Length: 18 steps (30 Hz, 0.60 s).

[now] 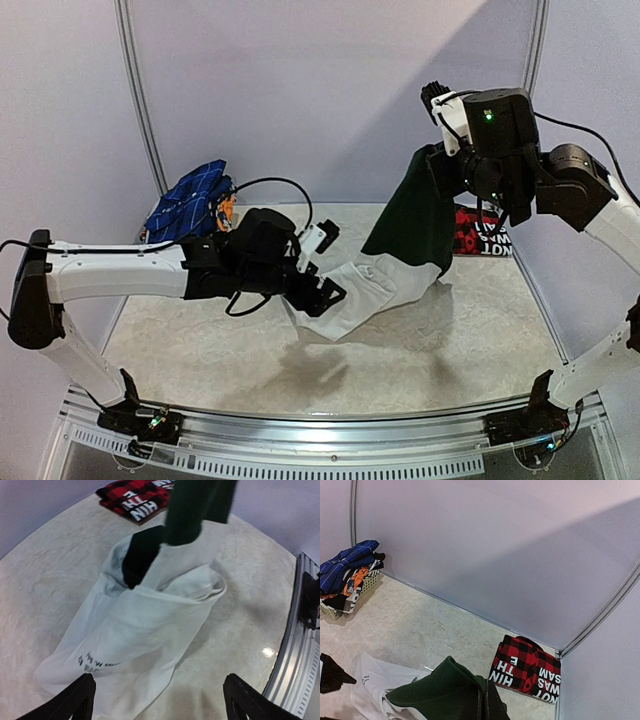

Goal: Fold and stack the mixed laundry pile
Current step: Pick up the crumpled T-shirt from the center of the board.

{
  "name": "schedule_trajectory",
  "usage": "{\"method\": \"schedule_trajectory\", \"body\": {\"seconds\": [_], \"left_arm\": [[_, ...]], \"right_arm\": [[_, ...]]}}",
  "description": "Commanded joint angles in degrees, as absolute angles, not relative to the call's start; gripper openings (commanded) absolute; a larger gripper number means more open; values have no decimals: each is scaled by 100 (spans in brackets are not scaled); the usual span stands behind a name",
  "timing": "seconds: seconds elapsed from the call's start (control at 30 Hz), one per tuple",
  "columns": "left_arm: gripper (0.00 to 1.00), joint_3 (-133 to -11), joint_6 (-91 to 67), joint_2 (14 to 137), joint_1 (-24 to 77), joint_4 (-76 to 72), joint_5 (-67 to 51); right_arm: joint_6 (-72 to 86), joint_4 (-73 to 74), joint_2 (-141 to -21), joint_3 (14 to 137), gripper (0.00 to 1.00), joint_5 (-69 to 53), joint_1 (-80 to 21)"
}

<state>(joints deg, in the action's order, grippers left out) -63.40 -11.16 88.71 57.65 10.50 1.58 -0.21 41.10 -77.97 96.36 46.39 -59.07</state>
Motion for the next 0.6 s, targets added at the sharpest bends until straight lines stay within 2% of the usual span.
{"method": "schedule_trajectory", "body": {"seconds": [0.0, 0.3, 0.57], "left_arm": [[90, -6719, -512, 9313, 6163, 921, 178], [73, -7522, -455, 9927, 6451, 825, 693], [72, -7320, 134, 9782, 6996, 472, 1579]], "right_arm": [[-150, 3877, -7777, 9724, 0, 4725, -5883], [-159, 3839, -7787, 9712, 0, 4684, -5888], [-177, 3850, -7865, 9721, 0, 4784, -5883]]}}
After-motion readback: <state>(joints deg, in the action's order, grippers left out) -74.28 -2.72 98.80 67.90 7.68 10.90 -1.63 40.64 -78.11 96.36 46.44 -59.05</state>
